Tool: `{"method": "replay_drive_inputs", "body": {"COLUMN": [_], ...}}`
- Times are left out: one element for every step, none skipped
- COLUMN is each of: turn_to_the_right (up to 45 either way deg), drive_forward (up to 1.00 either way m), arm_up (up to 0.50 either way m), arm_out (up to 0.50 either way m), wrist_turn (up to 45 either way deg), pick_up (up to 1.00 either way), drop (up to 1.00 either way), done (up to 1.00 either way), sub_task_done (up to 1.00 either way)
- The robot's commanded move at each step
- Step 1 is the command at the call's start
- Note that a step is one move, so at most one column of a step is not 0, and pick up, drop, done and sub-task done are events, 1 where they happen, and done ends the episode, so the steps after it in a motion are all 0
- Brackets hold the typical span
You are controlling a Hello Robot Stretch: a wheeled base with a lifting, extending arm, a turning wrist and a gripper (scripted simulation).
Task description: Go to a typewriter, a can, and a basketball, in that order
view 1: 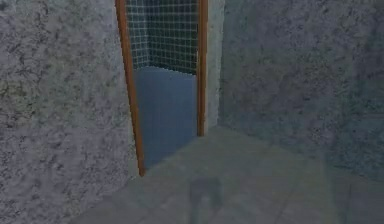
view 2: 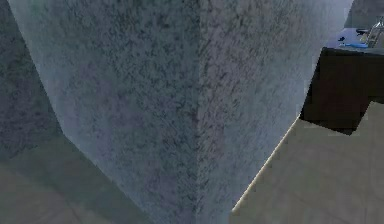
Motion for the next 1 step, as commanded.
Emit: {"method": "replay_drive_inputs", "body": {"turn_to_the_right": [0.0], "drive_forward": [1.00], "arm_up": [0.00], "arm_out": [0.00], "wrist_turn": [0.0], "pick_up": [0.00], "drop": [0.00], "done": [0.00], "sub_task_done": [0.00]}}
